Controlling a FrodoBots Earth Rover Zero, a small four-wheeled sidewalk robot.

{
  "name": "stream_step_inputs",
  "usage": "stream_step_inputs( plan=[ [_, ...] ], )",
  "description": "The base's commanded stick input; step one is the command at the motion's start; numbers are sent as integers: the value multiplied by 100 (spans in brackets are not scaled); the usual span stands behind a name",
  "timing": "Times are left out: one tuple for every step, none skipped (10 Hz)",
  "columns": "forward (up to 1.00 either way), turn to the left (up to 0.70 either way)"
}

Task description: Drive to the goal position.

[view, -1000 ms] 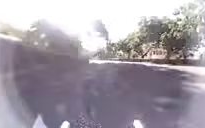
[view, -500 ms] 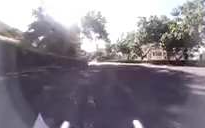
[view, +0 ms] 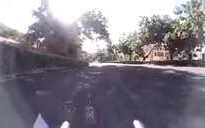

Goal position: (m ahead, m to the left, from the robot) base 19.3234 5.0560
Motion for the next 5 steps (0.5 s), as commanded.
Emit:
stream_step_inputs(
  plan=[
    [70,0],
    [70,0],
    [70,0],
    [70,0],
    [70,0]
  ],
)
